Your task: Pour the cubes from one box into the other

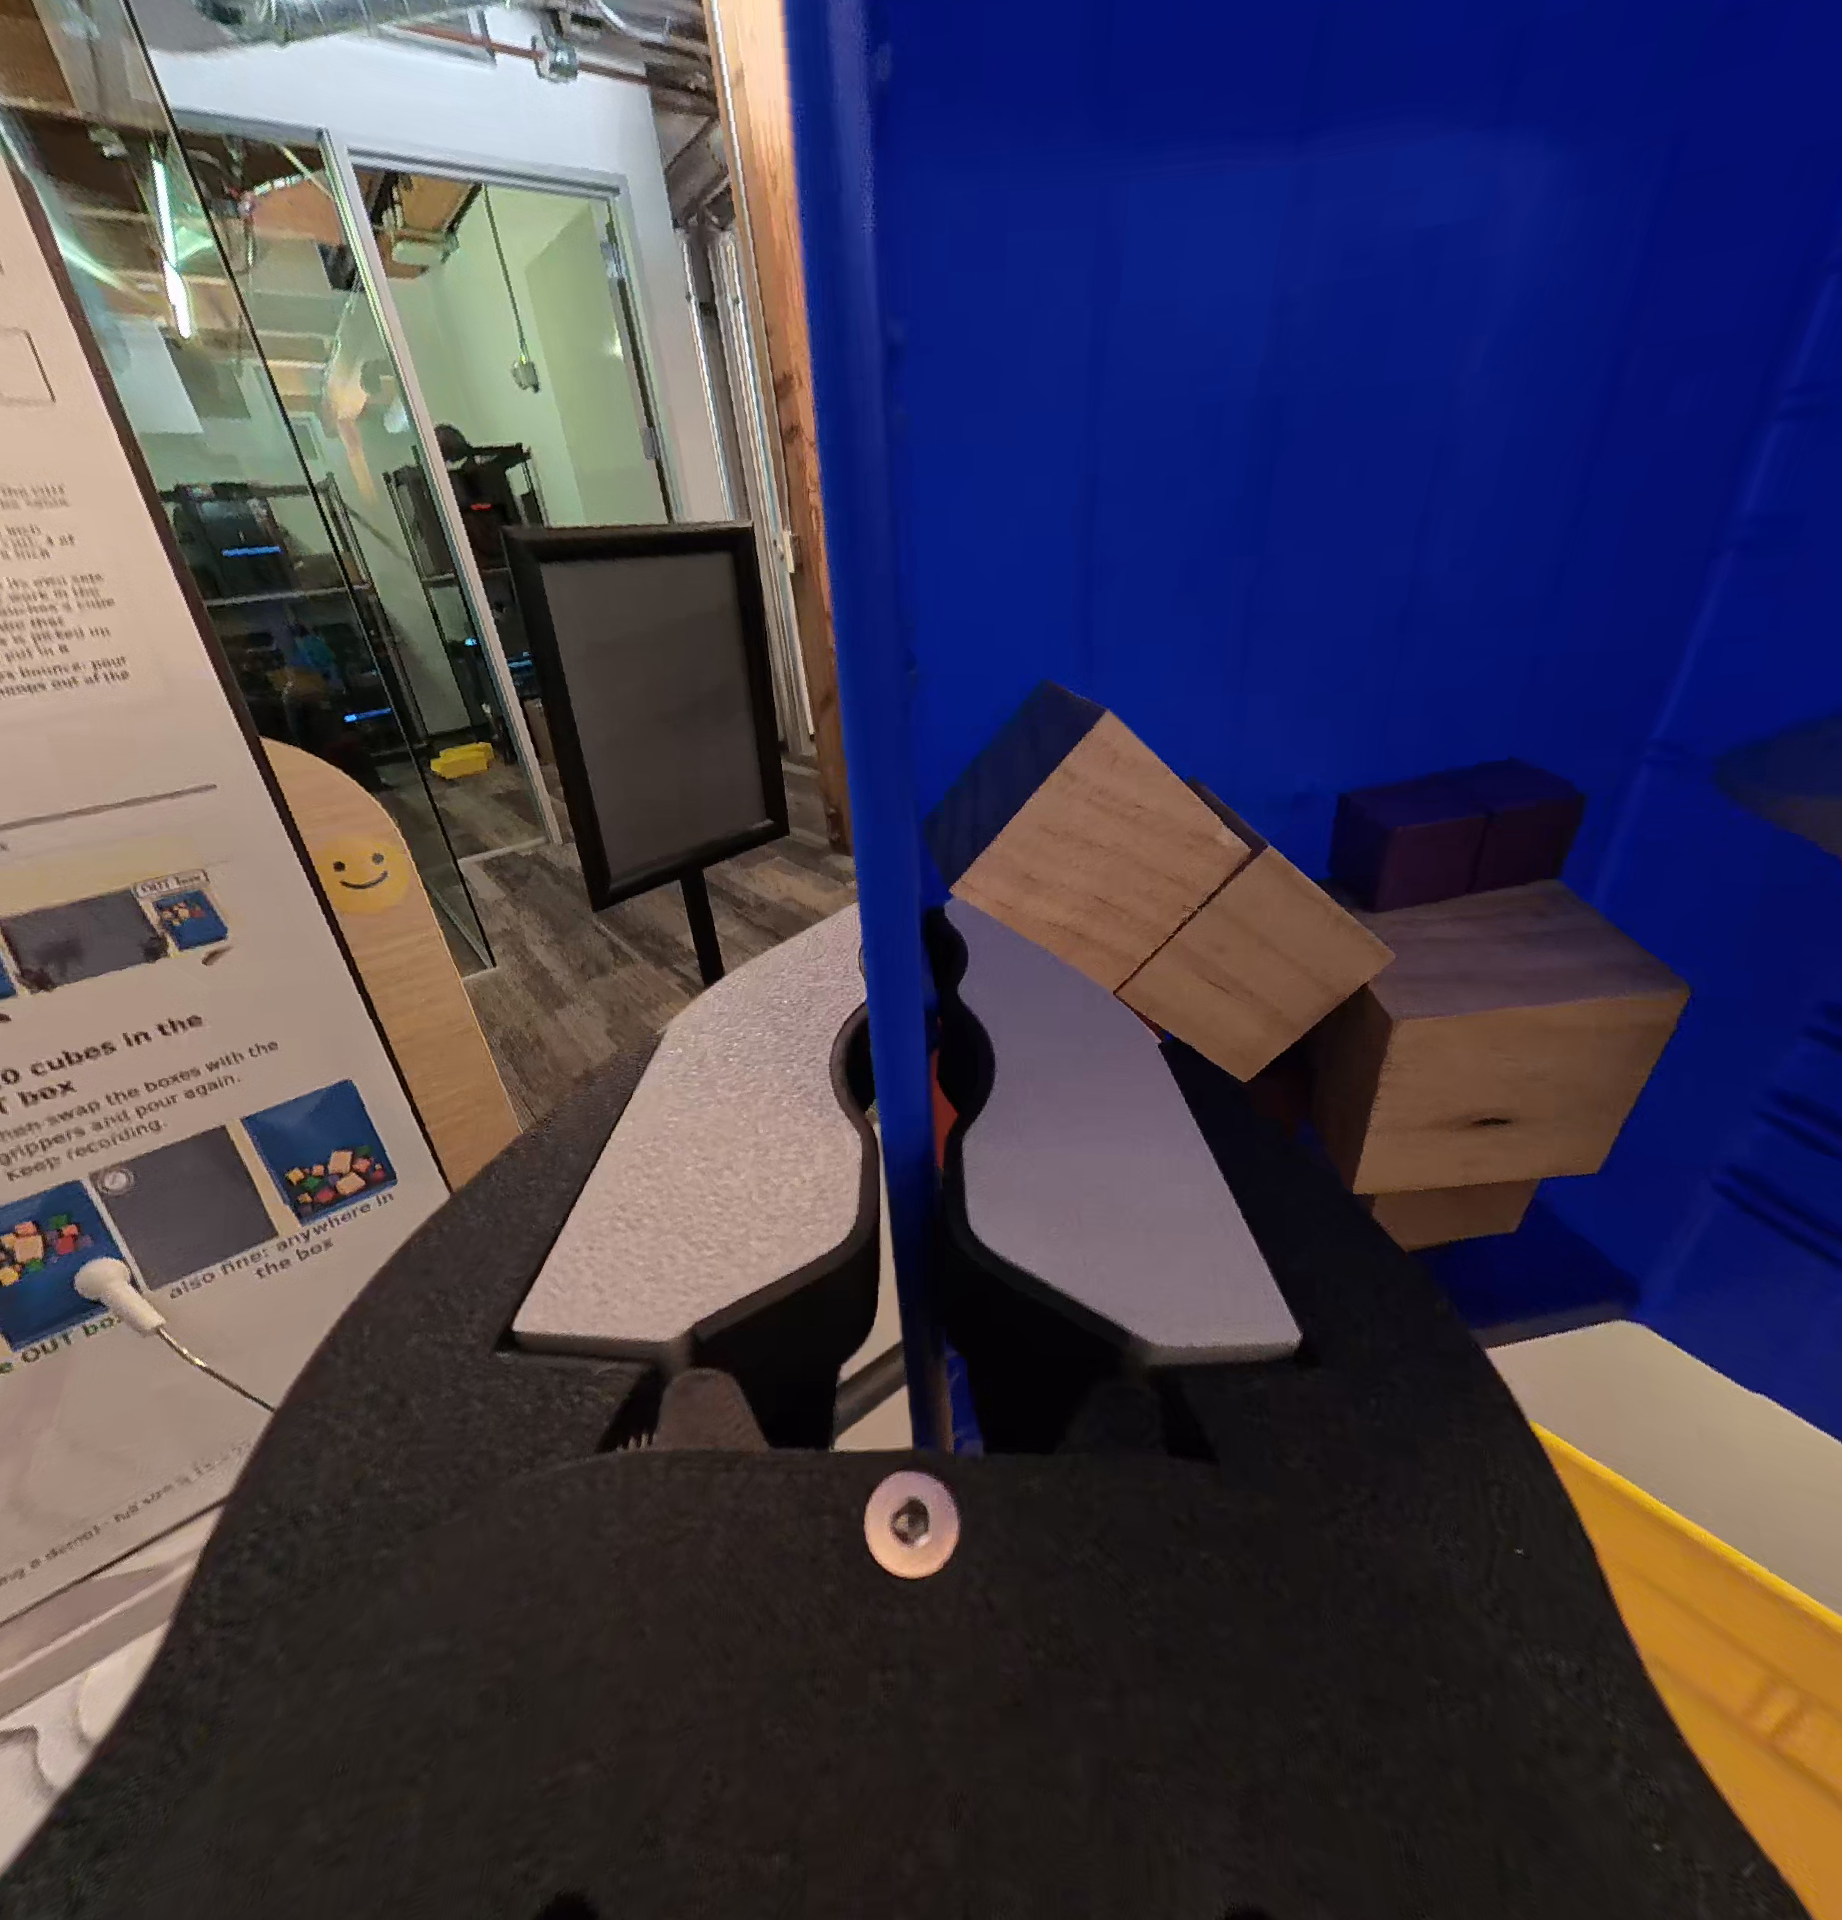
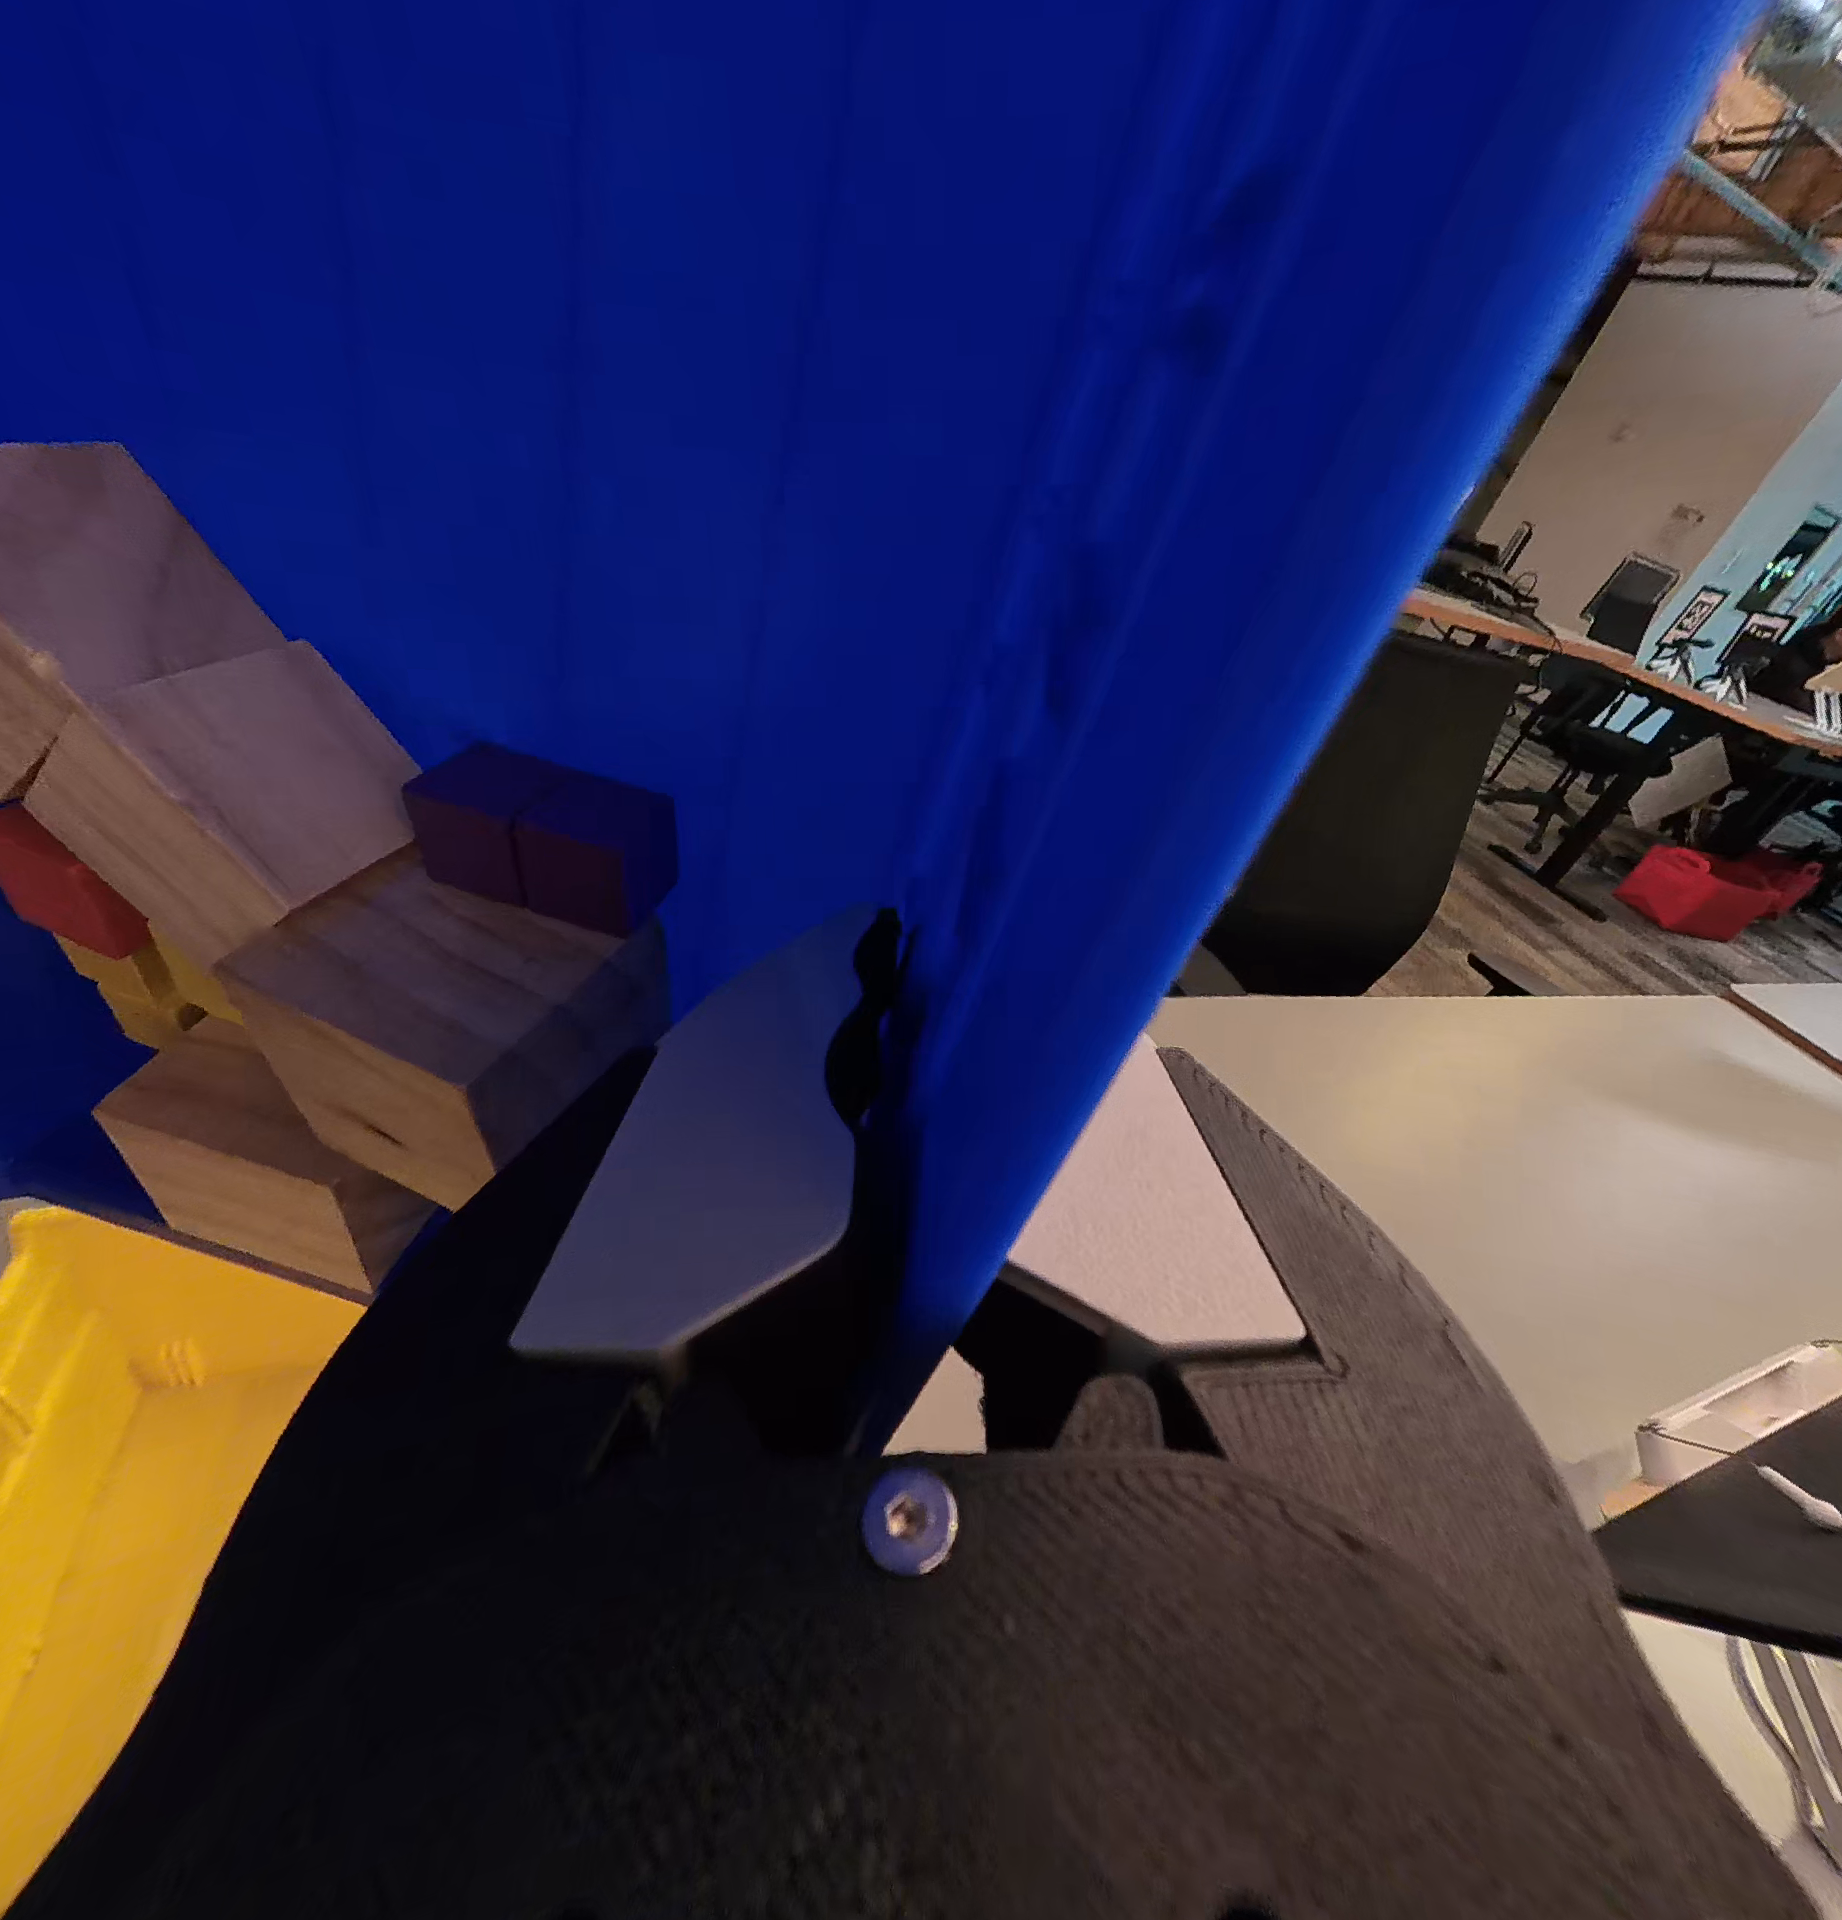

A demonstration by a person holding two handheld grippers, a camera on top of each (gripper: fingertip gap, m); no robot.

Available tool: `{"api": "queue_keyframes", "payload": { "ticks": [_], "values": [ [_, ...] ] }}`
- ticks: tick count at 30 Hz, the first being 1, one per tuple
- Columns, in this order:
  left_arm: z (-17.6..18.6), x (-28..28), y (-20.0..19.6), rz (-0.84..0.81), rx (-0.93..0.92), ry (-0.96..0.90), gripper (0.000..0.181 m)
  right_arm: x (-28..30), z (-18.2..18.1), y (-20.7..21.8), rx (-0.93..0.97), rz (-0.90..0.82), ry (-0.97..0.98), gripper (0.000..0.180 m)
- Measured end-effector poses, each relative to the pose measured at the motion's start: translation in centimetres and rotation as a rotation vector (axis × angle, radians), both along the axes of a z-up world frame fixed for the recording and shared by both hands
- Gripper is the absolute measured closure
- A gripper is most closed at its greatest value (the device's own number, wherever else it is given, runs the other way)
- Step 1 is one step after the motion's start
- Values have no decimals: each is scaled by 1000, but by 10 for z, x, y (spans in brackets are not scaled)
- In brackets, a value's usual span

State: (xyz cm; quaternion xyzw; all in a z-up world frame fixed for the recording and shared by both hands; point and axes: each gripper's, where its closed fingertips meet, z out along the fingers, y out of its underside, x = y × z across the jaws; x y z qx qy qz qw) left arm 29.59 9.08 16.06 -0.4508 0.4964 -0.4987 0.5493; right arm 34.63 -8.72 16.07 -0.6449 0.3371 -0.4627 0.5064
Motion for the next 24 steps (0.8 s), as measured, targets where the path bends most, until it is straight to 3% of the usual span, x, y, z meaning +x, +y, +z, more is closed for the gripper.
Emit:
{"api": "queue_keyframes", "payload": {
  "ticks": [14, 24],
  "values": [
    [14, -4, -8, 14, 57, -30, 175, -3, 2, -7, 83, 2, -30, 171],
    [-35, -1, -10, 16, 62, 59, 176, -1, -56, -8, 105, 1, 73, 171]
  ]
}}
